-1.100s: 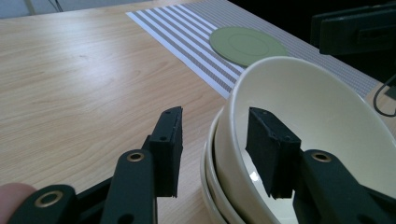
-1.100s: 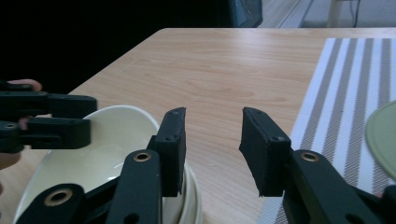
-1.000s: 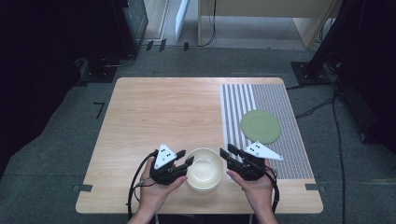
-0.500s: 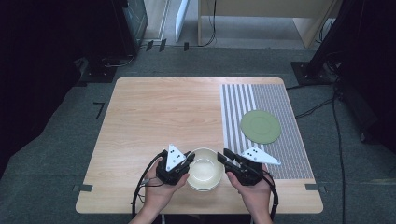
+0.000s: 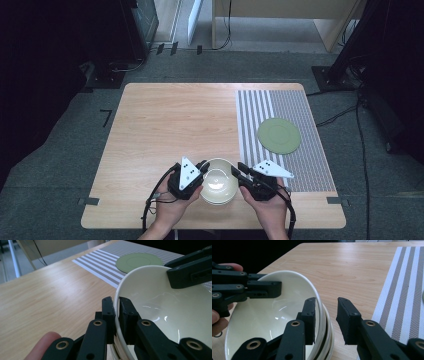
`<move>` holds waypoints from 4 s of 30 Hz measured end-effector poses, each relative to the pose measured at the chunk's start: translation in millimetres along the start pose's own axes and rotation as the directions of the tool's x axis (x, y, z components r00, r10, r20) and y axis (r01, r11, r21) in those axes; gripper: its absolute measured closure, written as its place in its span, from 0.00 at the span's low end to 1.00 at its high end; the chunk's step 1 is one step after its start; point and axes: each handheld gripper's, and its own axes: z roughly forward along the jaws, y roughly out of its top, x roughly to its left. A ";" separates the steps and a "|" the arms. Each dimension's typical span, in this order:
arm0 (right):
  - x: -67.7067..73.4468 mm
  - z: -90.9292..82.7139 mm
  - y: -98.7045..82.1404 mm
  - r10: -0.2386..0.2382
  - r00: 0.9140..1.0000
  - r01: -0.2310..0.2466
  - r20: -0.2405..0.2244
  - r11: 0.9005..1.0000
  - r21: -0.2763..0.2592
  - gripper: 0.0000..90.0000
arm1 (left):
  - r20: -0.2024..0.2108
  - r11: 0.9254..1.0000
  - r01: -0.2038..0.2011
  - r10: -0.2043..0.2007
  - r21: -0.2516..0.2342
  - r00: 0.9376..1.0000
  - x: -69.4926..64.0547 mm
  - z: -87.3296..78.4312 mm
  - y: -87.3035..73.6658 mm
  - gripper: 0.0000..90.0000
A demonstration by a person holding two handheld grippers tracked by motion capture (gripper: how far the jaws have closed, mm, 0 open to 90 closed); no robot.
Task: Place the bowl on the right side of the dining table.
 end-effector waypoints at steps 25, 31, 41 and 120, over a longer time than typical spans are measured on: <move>21.0 6.2 -2.1 0.058 0.997 -0.058 0.046 0.998 -0.010 0.87 | -0.061 0.982 -0.073 0.063 -0.172 0.996 -10.0 -21.4 6.9 0.93; 26.3 4.7 -4.0 0.031 0.993 -0.026 0.111 0.999 -0.048 0.93 | -0.071 0.979 -0.085 0.073 -0.185 0.995 -12.7 -23.7 5.8 0.93; 29.3 3.3 -0.9 -0.018 0.988 0.029 0.154 0.997 -0.072 0.94 | 0.030 0.982 0.020 -0.015 -0.187 0.999 0.4 -28.5 6.7 0.82; -14.6 -2.0 29.2 0.038 0.976 -0.008 0.214 0.990 -0.139 0.94 | -0.297 0.916 0.401 -0.377 0.024 0.877 145.6 -57.8 -113.2 0.00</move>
